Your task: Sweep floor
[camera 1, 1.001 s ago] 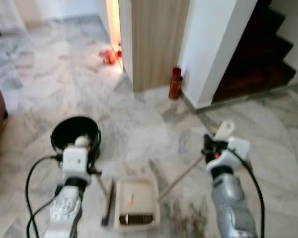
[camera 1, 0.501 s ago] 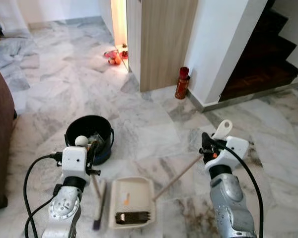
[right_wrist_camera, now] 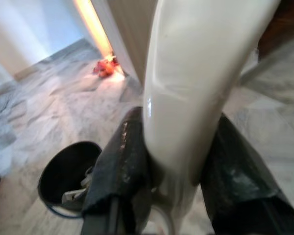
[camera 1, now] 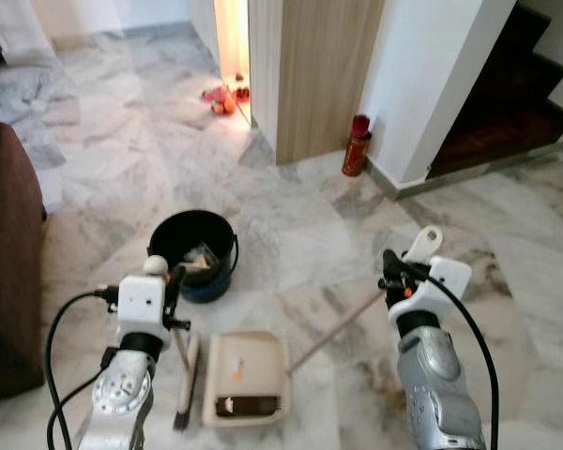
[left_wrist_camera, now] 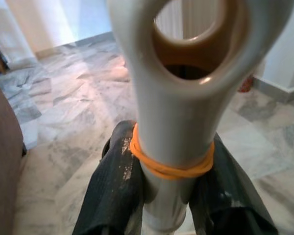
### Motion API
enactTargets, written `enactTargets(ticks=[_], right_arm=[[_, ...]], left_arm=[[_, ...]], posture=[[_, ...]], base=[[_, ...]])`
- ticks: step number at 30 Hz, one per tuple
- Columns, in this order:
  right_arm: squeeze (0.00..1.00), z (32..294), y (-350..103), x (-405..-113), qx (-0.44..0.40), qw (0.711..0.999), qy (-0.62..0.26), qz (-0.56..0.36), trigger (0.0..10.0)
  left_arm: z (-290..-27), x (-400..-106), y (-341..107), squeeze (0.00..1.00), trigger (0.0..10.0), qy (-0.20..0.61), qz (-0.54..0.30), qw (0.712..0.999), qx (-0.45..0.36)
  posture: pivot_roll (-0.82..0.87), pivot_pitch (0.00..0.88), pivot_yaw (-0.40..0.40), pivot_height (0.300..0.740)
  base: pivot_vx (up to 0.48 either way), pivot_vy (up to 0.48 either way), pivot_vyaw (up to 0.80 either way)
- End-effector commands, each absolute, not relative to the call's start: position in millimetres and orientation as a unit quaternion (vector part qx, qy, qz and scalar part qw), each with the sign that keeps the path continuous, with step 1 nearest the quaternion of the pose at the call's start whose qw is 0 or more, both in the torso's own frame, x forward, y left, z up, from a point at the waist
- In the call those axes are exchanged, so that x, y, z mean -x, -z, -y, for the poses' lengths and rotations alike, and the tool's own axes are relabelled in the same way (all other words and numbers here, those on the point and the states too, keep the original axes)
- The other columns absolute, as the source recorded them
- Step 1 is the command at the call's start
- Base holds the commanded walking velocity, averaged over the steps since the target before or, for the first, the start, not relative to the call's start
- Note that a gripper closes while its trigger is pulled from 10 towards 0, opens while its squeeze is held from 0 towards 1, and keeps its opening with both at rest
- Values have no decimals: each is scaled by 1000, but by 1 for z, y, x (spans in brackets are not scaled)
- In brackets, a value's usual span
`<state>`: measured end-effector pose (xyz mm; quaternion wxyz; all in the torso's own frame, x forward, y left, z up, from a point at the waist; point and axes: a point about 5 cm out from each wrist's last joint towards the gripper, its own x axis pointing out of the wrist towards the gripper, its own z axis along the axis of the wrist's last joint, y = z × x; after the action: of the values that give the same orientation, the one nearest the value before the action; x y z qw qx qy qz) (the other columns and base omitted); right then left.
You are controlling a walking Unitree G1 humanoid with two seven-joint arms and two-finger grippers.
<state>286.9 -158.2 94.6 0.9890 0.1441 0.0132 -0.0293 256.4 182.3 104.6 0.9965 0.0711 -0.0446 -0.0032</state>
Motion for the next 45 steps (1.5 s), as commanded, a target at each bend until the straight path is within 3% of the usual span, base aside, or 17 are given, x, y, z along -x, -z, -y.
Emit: enactTargets(ticks=[1,28,45], right_arm=[[0,159,-104,-288,-147,989,29,8,10000],[0,158,-106,-290,-148,989,26,12,10000],[0,156,-139,-301,-137,988,14,76,10000]], left_arm=[[-182,-257,-114,0,10000,4,67,995,-74],[-182,-258,-114,0,10000,4,66,995,-75],[-183,-261,-115,0,10000,1,69,994,-79]], posture=[[74,109,-4,740],[76,94,-3,740],[83,80,-9,740]], base=[[0,334,0],[0,319,0],[0,0,0]])
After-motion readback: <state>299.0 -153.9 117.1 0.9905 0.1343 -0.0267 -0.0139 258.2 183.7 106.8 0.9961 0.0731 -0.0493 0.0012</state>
